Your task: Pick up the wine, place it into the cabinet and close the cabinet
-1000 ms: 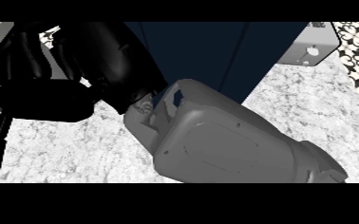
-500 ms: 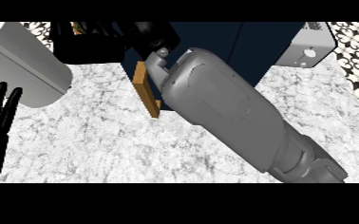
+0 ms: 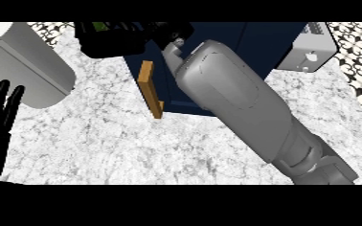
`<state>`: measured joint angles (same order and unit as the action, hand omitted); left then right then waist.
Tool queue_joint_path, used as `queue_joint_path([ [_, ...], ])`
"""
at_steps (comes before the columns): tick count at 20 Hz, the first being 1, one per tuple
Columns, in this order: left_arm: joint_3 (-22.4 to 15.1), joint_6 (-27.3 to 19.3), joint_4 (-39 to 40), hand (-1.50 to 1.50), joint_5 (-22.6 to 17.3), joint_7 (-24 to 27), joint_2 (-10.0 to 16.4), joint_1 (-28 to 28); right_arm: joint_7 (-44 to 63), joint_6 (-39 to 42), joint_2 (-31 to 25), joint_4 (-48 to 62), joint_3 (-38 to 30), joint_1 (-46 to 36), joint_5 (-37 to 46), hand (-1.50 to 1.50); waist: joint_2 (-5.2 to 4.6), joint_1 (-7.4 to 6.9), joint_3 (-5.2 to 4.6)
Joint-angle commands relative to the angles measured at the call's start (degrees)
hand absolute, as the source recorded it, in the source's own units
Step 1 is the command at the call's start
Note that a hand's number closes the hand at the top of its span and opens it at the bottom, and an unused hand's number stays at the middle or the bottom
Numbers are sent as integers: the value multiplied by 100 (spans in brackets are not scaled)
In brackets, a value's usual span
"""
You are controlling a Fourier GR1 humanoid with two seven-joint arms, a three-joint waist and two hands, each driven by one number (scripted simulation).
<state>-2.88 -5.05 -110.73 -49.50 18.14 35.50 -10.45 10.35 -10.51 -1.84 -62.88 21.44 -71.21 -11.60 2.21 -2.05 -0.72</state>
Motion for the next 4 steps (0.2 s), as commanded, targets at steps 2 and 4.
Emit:
queue_joint_path([
  [2,25,99,88,-150,-24,-56,-4,-16,-96,-117,-459,934,-390,1,212,150,-291,33,60],
  [4,-97,-32,59,-150,131,5,-116,55,-342,-17,-486,918,-313,309,229,150,-310,74,65],
])
